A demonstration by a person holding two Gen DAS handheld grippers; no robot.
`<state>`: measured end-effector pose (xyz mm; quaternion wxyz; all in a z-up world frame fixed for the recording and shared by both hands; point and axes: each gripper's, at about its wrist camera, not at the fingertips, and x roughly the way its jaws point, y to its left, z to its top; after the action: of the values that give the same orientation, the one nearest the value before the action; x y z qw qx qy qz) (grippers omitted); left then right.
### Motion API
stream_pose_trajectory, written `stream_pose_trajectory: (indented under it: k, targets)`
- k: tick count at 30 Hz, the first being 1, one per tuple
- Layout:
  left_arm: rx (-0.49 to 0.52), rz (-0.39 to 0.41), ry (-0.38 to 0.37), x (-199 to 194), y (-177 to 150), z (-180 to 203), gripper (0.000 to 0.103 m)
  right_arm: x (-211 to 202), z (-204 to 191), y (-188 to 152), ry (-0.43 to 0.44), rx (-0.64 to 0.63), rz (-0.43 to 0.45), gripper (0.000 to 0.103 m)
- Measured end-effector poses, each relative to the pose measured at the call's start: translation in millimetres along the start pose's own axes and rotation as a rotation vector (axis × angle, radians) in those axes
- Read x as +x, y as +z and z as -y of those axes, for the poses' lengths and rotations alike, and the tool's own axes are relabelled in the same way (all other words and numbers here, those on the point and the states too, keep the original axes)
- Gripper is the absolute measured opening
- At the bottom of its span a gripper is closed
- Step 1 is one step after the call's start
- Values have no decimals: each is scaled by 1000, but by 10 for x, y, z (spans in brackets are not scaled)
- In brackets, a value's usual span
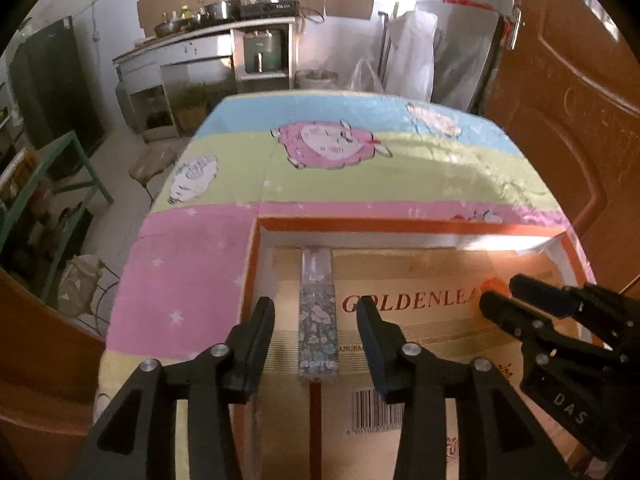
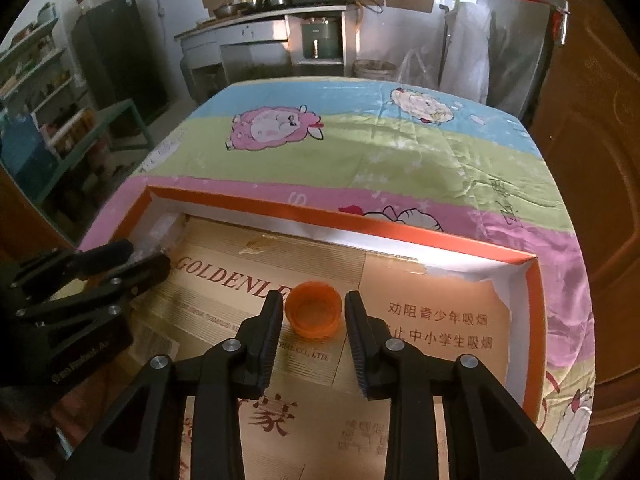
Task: Organize rigid objects
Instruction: 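Open both grippers to release the tube and cap inside the box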
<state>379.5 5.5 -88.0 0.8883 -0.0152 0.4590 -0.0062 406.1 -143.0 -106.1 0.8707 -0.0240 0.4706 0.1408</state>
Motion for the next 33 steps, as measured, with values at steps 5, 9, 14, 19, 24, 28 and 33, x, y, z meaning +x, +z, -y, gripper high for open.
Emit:
stream_pose_trajectory:
  k: [5,9,14,19,24,28,33]
  targets:
    - [-26,-2,-53,-176,-9,-57,54,-103,-11,-47,-6,2,13,44]
    - [-58,17,-69,-329,-38,-122,54,-206,-4,-93,-2,18,24,44]
    - [-112,84,-91,-620,-101,-193,54,-446,-17,-157,-10,17,57,44]
    - [-83,117,-104,-871,-188,-143,54,-696,-38,-271,-17,18,88,44]
    - [-69,146,-102,-1050,-283,-128,54,-821,-78,-357,-52,-7,101,58]
    - [-88,150,-112,-1099,-357,-191,54,-691,-62,-436,-84,-16,77,61]
    - [-92,141,-110,-1098,-463,-292,59,-627,71,-570,-74,29,62,61]
